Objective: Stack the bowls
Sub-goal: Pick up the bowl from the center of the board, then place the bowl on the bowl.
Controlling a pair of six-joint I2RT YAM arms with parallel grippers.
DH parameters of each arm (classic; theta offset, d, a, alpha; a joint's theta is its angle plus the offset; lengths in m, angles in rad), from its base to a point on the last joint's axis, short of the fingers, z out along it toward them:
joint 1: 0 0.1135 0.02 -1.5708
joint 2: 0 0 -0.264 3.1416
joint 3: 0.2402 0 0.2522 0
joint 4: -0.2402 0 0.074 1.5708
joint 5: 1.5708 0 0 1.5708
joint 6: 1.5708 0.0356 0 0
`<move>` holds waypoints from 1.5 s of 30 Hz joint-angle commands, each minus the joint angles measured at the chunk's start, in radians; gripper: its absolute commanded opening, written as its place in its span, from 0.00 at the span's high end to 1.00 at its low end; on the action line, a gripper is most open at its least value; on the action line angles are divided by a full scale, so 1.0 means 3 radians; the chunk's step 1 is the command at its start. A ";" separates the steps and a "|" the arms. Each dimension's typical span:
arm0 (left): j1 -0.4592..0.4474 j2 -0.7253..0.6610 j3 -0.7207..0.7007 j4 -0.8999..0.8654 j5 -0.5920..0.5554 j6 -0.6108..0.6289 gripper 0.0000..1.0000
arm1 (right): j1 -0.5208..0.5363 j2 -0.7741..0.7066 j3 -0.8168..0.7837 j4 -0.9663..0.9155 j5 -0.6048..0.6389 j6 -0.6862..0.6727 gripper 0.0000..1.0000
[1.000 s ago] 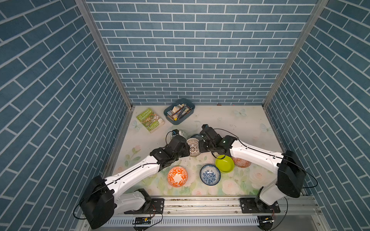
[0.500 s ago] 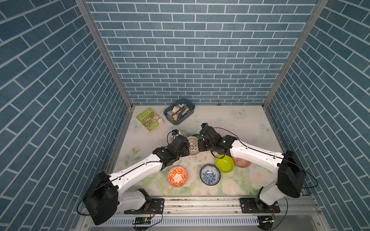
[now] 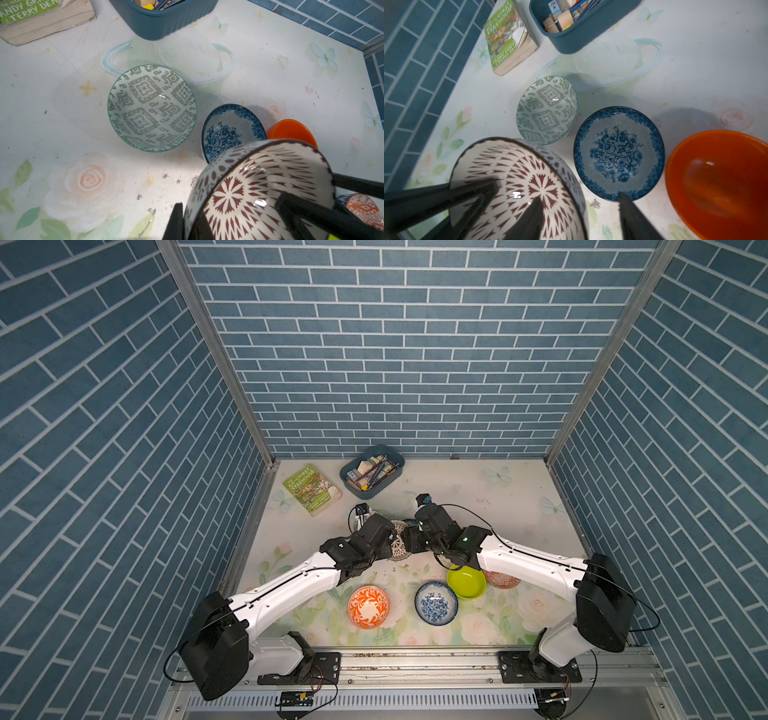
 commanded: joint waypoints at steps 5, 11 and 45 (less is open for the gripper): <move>0.0685 -0.0054 0.0169 -0.0165 0.0268 0.0230 1.00 | -0.0007 -0.0657 -0.0622 0.0709 0.0478 0.0000 0.00; 0.1157 0.0313 0.0469 -0.0234 0.0561 0.0442 1.00 | -0.0067 -0.0980 -0.1196 0.1190 0.0550 -0.0016 0.01; 0.1444 0.0968 0.0253 0.0378 0.0982 -0.0262 1.00 | -0.0095 -0.1029 -0.1717 0.1935 0.0460 -0.0098 0.01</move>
